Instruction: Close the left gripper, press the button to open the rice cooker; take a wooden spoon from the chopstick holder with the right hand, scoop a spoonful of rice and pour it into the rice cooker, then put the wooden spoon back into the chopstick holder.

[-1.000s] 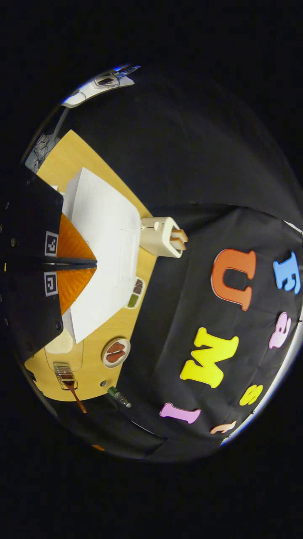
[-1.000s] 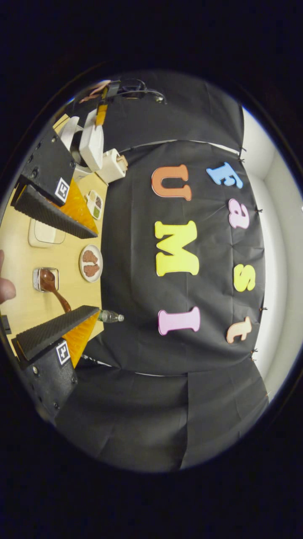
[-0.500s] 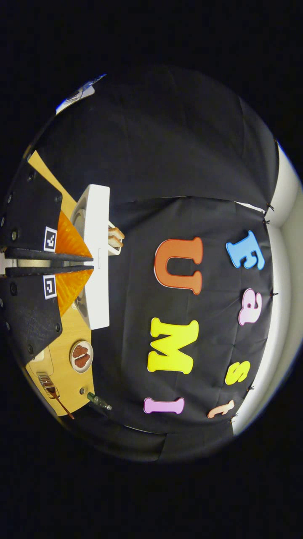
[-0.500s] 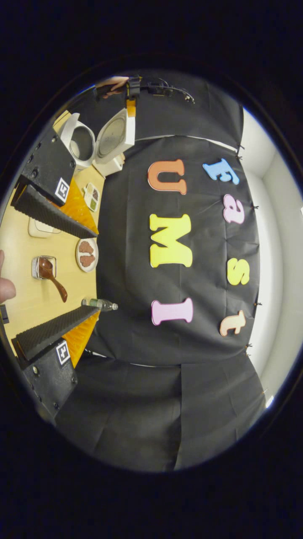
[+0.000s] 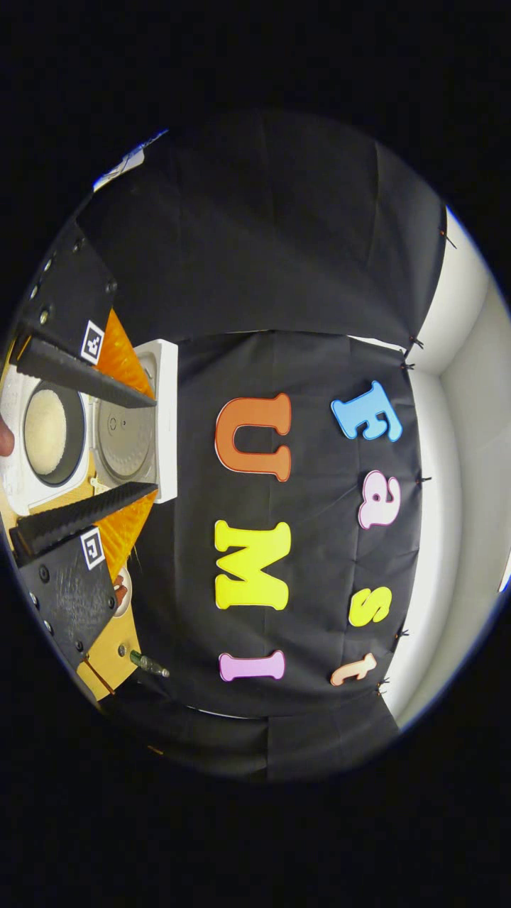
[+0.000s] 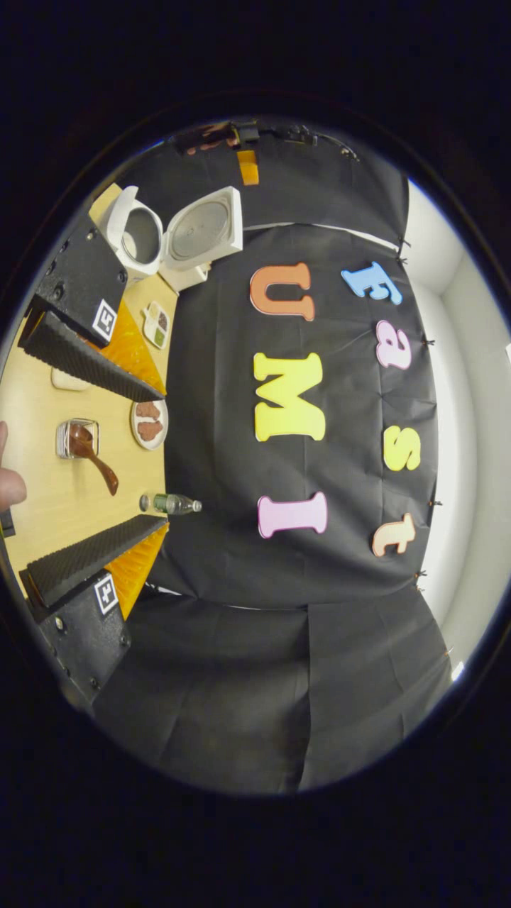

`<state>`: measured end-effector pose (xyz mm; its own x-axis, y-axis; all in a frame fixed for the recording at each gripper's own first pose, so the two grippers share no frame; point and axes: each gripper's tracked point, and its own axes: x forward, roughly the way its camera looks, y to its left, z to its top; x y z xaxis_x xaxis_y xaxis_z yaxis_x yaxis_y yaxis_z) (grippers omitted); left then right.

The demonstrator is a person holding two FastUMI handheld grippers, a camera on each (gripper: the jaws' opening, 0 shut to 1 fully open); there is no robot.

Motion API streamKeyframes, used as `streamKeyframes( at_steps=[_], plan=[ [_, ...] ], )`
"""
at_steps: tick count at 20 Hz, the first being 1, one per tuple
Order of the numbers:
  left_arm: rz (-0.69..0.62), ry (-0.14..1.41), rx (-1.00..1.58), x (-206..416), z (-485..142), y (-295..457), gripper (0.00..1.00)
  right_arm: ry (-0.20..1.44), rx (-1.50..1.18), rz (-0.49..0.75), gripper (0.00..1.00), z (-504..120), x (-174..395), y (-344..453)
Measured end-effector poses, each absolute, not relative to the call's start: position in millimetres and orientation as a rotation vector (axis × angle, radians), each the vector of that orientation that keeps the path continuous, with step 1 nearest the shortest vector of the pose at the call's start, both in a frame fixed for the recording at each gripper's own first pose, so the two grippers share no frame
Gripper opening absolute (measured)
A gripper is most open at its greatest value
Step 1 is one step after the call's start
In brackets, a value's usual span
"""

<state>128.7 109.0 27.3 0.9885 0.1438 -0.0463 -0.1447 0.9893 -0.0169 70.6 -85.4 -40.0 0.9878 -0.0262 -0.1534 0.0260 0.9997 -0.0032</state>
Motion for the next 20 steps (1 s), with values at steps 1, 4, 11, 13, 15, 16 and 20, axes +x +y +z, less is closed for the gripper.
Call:
streamKeyframes(
  at_steps=[1,4,11,13,15,16,20],
  plan=[
    [0.145,0.039,-0.03,123.9,29.6,104.8,0.72,0.16,0.002,-0.024,1.0,-43.8,70.7,-87.7],
    [0.17,0.039,-0.035,108.7,30.3,99.8,0.96,0.171,0.006,-0.02,1.0,-57.5,74.9,-96.6],
    [0.193,0.04,-0.089,90.3,37.5,69.9,0.94,0.243,0.044,-0.006,1.0,-116.4,98.3,-122.1],
    [0.205,0.038,-0.093,88.3,39.6,59.3,0.94,0.271,0.057,0.014,1.0,-139.2,109.9,-124.2],
    [0.238,0.048,-0.097,84.9,37.9,55.5,0.94,0.298,0.07,0.029,1.0,-164.5,125.7,-125.5],
    [0.246,0.046,-0.108,85.5,40.3,50.0,0.94,0.311,0.081,0.04,1.0,-176.7,134.1,-125.5],
    [0.291,0.055,-0.106,83.5,41.5,43.3,0.94,0.372,0.124,0.083,1.0,-228.8,168.3,-117.6]
  ],
)
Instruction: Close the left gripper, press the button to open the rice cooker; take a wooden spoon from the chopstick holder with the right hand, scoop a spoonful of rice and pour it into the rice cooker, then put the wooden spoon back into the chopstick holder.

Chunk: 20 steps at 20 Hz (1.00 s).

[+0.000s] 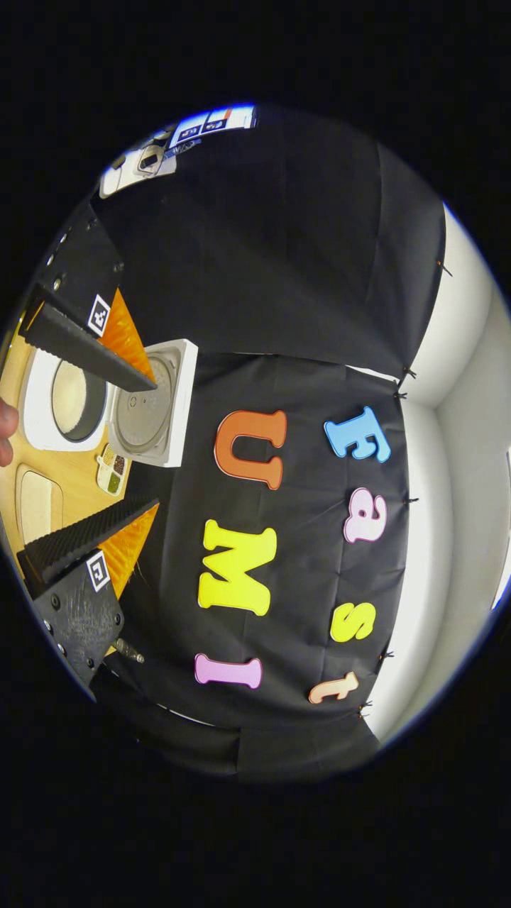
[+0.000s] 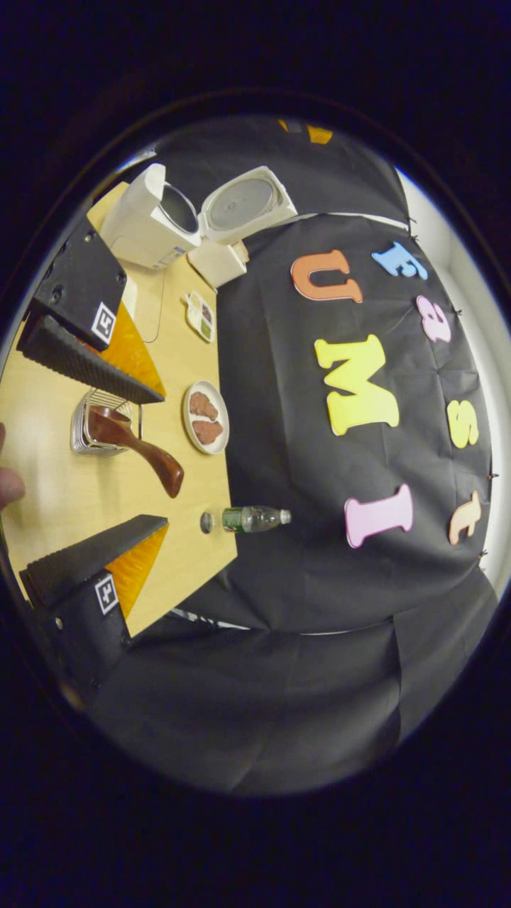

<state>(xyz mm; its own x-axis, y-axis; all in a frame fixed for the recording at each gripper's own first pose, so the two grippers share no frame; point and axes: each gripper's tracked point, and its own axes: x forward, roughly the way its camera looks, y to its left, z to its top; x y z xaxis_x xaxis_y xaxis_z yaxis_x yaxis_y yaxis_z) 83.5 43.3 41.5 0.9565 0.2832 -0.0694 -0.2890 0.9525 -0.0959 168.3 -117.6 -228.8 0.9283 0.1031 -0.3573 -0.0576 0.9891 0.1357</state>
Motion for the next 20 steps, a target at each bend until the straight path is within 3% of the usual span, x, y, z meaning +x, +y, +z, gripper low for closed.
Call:
streamKeyframes(
  at_steps=[4,7,9,14,15,17,18,19,20],
  plan=[
    [0.351,0.092,-0.089,78.3,34.2,45.0,0.94,0.441,0.174,0.122,1.0,-270.6,198.8,-107.1],
    [0.391,0.111,-0.077,74.8,29.7,46.5,0.94,0.48,0.208,0.131,0.92,-292.9,218.2,-104.2],
    [0.412,0.133,-0.07,76.5,24.0,46.3,0.94,0.489,0.213,0.144,0.84,-298.9,226.0,-101.6],
    [0.428,0.143,-0.068,76.4,22.9,42.1,0.94,0.483,0.219,0.183,0.48,-290.3,236.3,-95.8],
    [0.432,0.143,-0.068,75.2,23.0,42.7,0.94,0.484,0.221,0.183,0.49,-289.1,236.2,-95.3],
    [0.437,0.137,-0.072,74.8,24.9,46.3,0.94,0.494,0.233,0.185,0.29,-286.5,234.3,-93.4],
    [0.438,0.135,-0.075,74.1,25.1,48.2,0.94,0.502,0.242,0.181,0.25,-285.6,233.0,-93.2],
    [0.439,0.134,-0.078,72.9,25.9,49.9,0.94,0.508,0.251,0.178,0.3,-283.8,231.6,-92.7],
    [0.438,0.132,-0.08,72.4,24.3,52.4,0.94,0.511,0.258,0.172,0.29,-282.4,229.7,-91.9]
  ],
)
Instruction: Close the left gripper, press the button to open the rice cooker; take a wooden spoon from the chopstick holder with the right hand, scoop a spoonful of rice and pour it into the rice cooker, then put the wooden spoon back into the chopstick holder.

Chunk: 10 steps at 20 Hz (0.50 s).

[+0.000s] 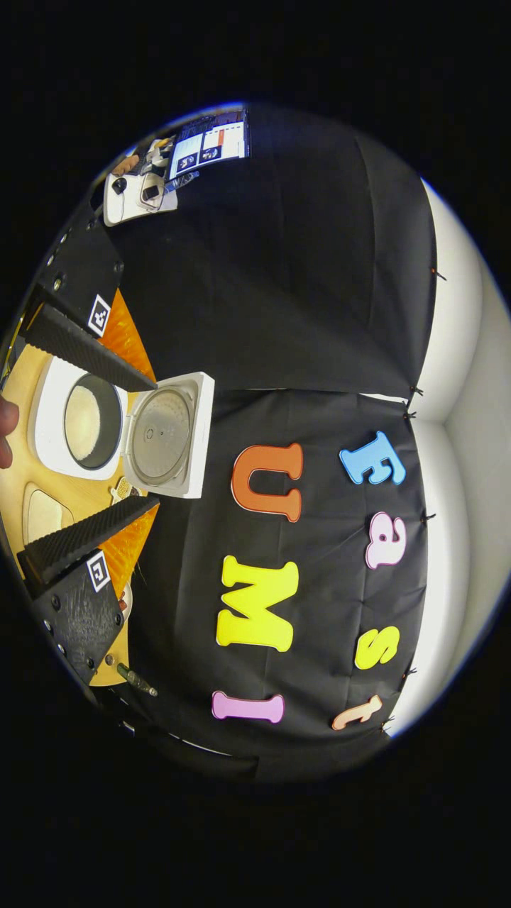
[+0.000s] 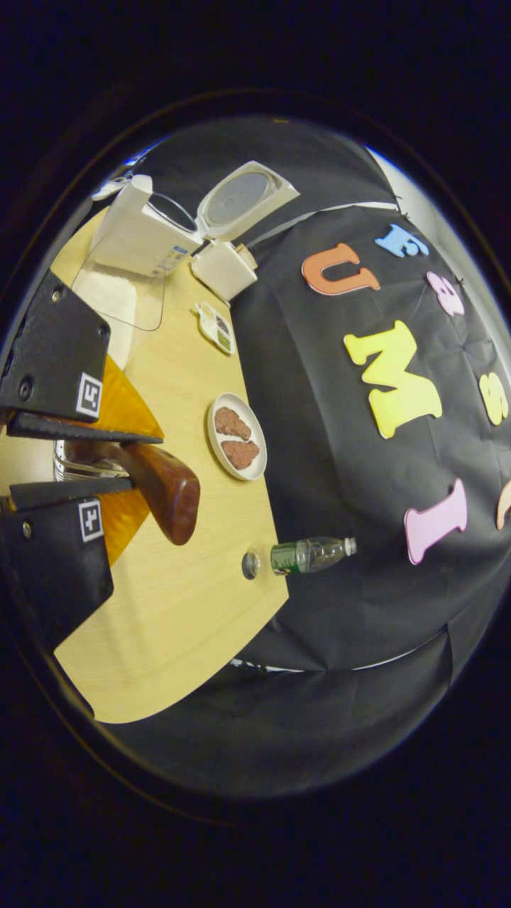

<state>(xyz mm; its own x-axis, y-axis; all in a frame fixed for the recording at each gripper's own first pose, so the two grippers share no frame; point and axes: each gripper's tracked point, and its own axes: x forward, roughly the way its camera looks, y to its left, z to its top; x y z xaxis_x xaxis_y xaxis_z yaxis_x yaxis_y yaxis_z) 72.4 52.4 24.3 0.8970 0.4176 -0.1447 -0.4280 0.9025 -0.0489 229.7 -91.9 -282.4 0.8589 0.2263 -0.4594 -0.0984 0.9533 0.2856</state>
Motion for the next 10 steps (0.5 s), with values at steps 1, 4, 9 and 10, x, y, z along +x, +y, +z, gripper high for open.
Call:
streamKeyframes(
  at_steps=[1,4,9,10],
  plan=[
    [0.437,0.131,-0.081,71.0,23.9,55.7,0.94,0.515,0.264,0.17,0.28,-279.2,227.9,-90.4],
    [0.414,0.14,-0.097,68.8,20.3,63.9,0.94,0.499,0.263,0.149,0.24,-264.6,221.4,-82.7],
    [0.339,0.132,-0.085,65.6,18.0,89.2,0.94,0.428,0.204,0.075,0.19,-216.8,213.2,-74.5],
    [0.321,0.127,-0.078,66.7,16.1,95.8,0.94,0.412,0.183,0.06,0.17,-205.1,210.5,-71.8]
  ],
)
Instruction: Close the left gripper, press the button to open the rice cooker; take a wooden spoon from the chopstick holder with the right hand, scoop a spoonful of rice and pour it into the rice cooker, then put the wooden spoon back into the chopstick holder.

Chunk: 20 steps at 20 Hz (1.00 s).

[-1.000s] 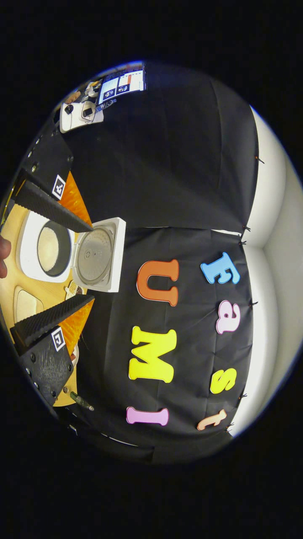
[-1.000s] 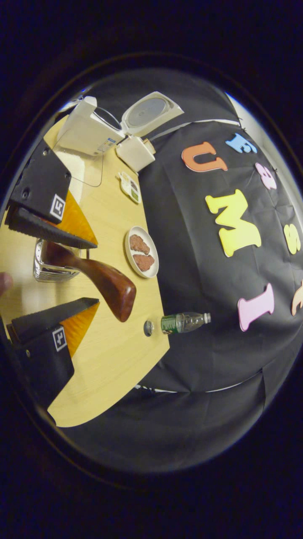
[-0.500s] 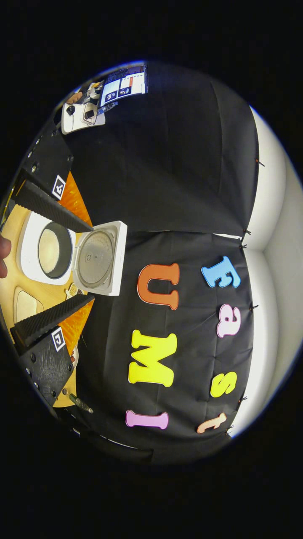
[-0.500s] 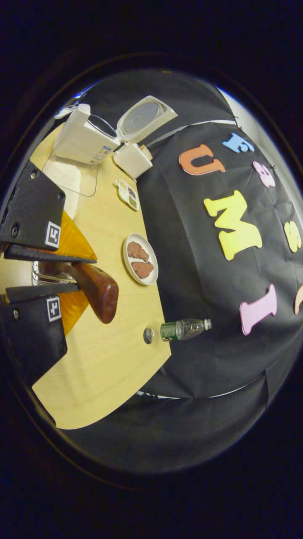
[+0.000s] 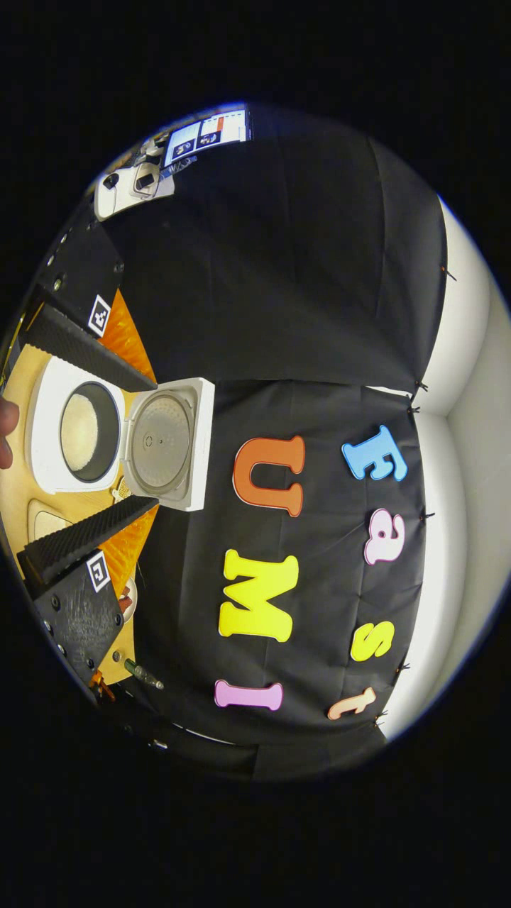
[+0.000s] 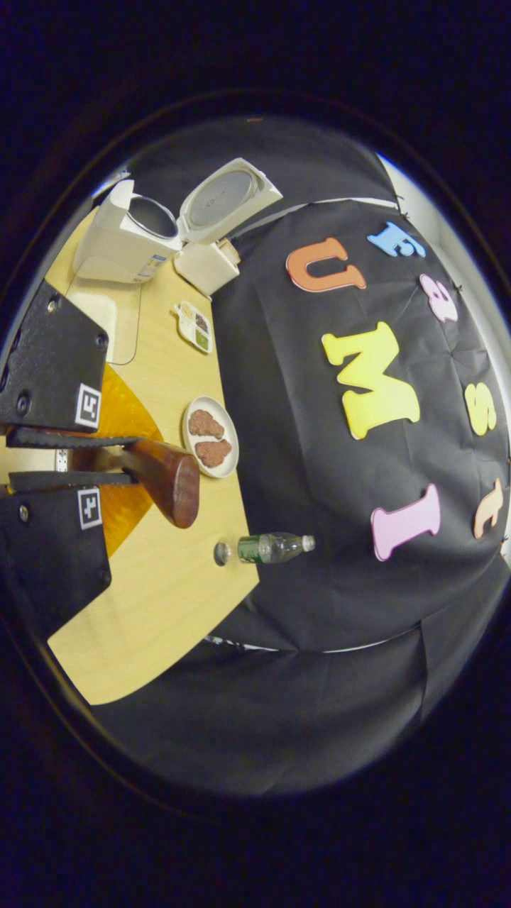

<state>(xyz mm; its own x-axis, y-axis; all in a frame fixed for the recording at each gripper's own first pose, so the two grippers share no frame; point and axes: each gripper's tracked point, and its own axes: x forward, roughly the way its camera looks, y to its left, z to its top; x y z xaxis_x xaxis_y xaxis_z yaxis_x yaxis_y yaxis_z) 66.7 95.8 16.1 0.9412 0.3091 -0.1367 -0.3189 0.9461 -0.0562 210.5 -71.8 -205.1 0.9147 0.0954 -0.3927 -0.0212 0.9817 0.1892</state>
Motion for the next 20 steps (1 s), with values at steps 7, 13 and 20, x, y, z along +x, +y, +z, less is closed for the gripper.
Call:
streamKeyframes(
  at_steps=[7,13,20],
  plan=[
    [0.192,0.097,-0.067,76.5,4.2,137.3,0.94,0.345,0.054,0.033,0.15,-135.2,185.0,-19.4],
    [0.175,0.075,-0.07,80.7,0.4,183.6,0.94,0.369,-0.017,0.166,0.15,-154.4,182.1,91.2],
    [0.223,0.135,-0.066,69.8,-22.3,235.0,0.94,0.424,-0.278,0.147,0.15,-236.4,190.8,117.5]
  ],
)
